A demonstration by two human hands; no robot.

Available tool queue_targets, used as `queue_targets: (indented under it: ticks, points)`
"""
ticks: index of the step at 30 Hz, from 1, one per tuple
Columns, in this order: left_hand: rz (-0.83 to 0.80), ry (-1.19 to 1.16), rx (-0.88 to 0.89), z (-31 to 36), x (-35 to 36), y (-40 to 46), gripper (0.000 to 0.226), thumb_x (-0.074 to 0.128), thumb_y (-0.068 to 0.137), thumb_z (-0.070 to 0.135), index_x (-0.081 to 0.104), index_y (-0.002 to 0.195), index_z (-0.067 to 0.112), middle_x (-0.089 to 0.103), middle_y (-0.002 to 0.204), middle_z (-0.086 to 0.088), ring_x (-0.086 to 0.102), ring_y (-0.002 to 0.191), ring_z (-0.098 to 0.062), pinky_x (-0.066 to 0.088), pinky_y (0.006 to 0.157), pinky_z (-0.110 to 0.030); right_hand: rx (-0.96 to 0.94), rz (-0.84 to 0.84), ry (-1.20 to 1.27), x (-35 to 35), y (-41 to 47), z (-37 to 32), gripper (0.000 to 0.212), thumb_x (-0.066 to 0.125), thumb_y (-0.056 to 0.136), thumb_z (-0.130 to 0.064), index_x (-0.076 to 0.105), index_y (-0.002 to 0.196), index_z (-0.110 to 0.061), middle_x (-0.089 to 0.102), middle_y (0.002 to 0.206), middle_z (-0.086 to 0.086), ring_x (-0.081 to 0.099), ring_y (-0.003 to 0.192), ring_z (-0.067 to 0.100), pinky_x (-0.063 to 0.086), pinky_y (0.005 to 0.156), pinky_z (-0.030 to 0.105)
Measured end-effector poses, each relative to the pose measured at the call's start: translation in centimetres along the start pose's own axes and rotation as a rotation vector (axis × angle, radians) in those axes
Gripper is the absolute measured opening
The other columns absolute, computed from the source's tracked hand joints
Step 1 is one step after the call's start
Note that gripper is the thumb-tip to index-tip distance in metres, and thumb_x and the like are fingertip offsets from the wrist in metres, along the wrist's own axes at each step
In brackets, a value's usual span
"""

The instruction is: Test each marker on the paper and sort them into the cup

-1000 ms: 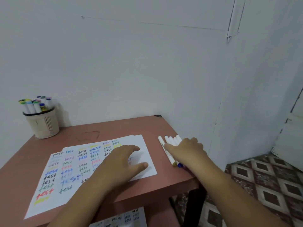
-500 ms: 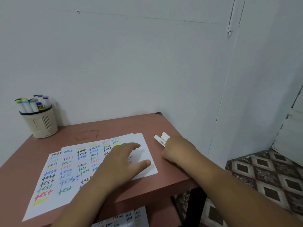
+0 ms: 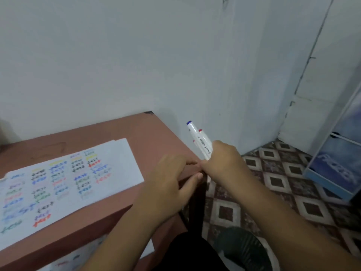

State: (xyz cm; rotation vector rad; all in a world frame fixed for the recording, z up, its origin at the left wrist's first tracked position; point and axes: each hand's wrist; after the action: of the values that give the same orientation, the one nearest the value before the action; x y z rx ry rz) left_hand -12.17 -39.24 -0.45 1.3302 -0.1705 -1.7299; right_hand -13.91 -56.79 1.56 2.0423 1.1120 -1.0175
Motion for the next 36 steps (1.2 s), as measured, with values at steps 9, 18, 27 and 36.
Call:
queue_targets:
  ticks: [9,18,27,36]
  points:
    - [-0.322,-0.175,0.026,1.2,14.3,-1.1,0.034,0.068,0.086,0.038,0.064,0.116,0.022,0.064,0.110,0.005,0.058,0.105,-0.013,0.044,0.092,-0.023,0.362,-0.228,0.181,6.8,-3.2,17.6,0.033,0.075,0.087,-0.026,0.065,0.116,-0.013,0.068,0.098,0.004,0.061,0.077,0.017,0.040,0.051,0.023]
    - [-0.934,-0.055,-0.235,-1.8,25.6,-3.5,0.048,0.067,0.090,0.048,0.059,0.129,0.021,0.059,0.126,0.001,0.056,0.116,-0.015,0.047,0.098,-0.032,0.697,-0.470,0.236,15.5,-6.0,28.9,0.039,0.076,0.093,-0.021,0.061,0.127,-0.008,0.059,0.088,0.002,0.057,0.069,0.014,0.042,0.047,0.024]
    - [-1.180,0.029,-0.315,-3.6,29.1,-5.2,0.057,0.063,0.091,0.055,0.053,0.136,0.023,0.056,0.135,-0.001,0.055,0.117,-0.017,0.049,0.097,-0.035,1.033,-0.429,0.424,20.4,-8.0,33.3,0.039,0.076,0.091,-0.017,0.062,0.124,-0.003,0.066,0.107,0.014,0.063,0.085,0.026,0.050,0.065,0.033]
    - [-1.147,-0.008,-0.341,-3.8,28.3,-5.2,0.053,0.063,0.092,0.053,0.054,0.135,0.022,0.056,0.133,-0.001,0.056,0.115,-0.018,0.050,0.096,-0.037,0.945,-0.398,0.398,19.8,-7.8,32.5,0.032,0.071,0.095,-0.024,0.066,0.120,-0.004,0.070,0.108,0.016,0.069,0.094,0.029,0.057,0.077,0.042]
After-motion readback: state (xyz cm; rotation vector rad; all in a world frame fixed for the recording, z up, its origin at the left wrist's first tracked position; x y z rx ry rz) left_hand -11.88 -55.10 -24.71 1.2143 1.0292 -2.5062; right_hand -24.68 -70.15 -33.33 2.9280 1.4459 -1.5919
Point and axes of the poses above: each hand's wrist, its own y-axis towards the middle knuckle, its own x-axis out of the palm, z = x × y
